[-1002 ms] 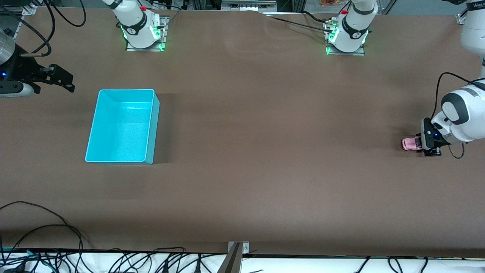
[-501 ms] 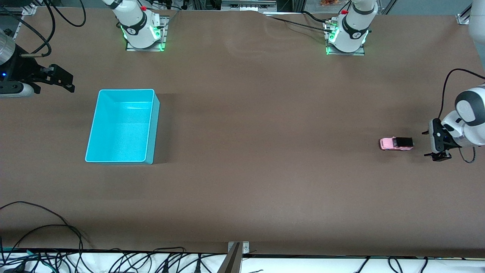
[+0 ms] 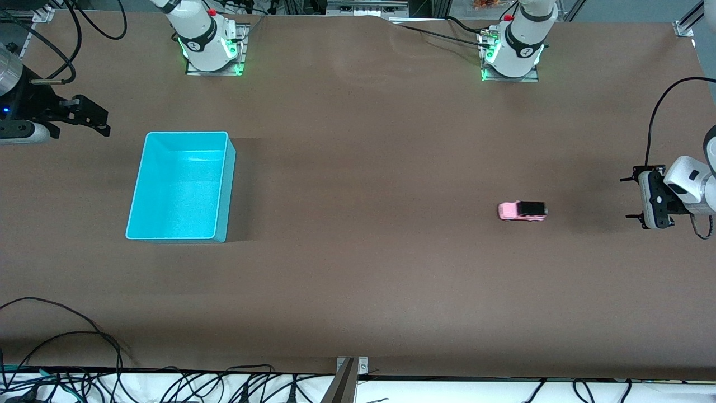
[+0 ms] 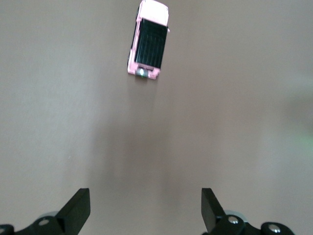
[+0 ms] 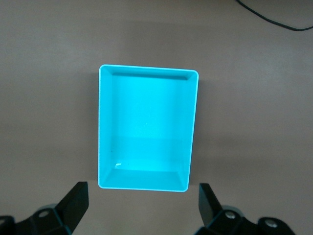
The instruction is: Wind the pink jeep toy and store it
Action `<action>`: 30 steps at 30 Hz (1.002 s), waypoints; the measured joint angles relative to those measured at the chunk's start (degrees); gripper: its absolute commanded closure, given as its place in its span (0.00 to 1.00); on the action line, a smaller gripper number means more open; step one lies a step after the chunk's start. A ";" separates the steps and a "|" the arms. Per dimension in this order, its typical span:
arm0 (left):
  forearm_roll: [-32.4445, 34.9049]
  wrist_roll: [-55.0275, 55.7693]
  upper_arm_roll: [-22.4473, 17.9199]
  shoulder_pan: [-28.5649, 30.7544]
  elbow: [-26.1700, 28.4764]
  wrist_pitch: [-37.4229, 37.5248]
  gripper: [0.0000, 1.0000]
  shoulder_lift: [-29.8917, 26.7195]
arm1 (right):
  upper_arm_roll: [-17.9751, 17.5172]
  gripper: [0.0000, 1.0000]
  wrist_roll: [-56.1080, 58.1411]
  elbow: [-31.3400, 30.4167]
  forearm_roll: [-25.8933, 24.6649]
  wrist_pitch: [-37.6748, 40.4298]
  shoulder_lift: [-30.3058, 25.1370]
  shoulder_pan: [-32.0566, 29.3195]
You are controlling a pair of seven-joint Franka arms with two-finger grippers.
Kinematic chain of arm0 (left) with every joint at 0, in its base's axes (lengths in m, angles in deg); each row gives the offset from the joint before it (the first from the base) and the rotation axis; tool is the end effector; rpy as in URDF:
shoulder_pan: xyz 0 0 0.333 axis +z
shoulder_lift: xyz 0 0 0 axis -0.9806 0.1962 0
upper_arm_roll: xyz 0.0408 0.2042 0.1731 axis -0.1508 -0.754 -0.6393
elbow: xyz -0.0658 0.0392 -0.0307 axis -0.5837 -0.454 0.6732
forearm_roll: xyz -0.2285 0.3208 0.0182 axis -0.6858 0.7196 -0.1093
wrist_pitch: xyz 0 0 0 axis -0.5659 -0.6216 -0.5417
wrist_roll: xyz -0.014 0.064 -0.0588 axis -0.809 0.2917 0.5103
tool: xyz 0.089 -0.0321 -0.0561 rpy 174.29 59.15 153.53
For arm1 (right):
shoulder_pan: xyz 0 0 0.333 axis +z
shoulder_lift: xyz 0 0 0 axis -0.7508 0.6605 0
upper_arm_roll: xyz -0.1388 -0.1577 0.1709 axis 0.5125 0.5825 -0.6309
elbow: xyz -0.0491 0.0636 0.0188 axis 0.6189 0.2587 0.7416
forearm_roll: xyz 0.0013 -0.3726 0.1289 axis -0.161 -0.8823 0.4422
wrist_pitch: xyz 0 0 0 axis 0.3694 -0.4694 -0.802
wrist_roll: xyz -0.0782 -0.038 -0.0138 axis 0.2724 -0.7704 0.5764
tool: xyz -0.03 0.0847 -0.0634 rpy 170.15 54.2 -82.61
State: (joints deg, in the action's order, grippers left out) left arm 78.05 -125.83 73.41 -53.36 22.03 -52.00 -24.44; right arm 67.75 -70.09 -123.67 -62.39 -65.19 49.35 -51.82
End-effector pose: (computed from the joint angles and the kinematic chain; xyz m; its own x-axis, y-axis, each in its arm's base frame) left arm 0.6018 0.1552 0.3172 0.2245 -0.9728 0.0562 -0.9269 -0.1954 0.3204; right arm 0.5507 0.0169 0.5549 0.9975 0.0676 -0.0190 0.0681 -0.9972 0.0293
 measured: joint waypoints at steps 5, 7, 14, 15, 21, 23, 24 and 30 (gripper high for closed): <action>0.00 7.32 4.22 -0.11 -4.38 6.98 0.00 -0.16 | 0.00 0.00 0.00 0.00 0.00 0.00 0.00 0.00; 0.00 10.58 5.99 -0.14 -5.96 9.46 0.00 -0.19 | 0.00 0.00 0.00 0.00 0.00 0.00 0.00 0.00; 0.02 19.76 9.85 -1.15 -8.88 14.17 0.00 -0.85 | 0.00 0.00 0.00 0.00 0.00 0.00 0.01 -0.01; 0.04 20.86 9.99 -1.67 -9.14 14.39 0.00 -1.13 | 0.00 0.00 0.00 0.00 0.00 0.00 0.01 -0.01; 1.70 26.54 10.21 -5.38 -9.63 14.86 0.00 -3.17 | 0.00 0.00 -0.03 0.00 0.00 0.00 -0.01 -0.03; 1.88 28.68 10.23 -6.50 -9.65 15.35 0.00 -3.91 | 0.00 0.00 -0.04 0.00 0.00 0.13 -0.05 -0.03; 1.90 29.76 10.25 -7.01 -9.65 15.70 0.00 -4.24 | 0.00 0.00 -0.04 0.00 0.00 0.26 -0.08 -0.03; 1.95 37.56 10.31 -10.24 -9.68 17.88 0.00 -6.28 | 0.07 0.00 -0.13 0.00 0.00 2.12 -0.32 -0.06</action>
State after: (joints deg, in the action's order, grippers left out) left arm 80.00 -88.27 83.72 -63.60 12.36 -34.12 -30.72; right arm 67.82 -70.22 -123.67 -62.39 -63.07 49.04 -51.88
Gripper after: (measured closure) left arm 0.000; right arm 0.000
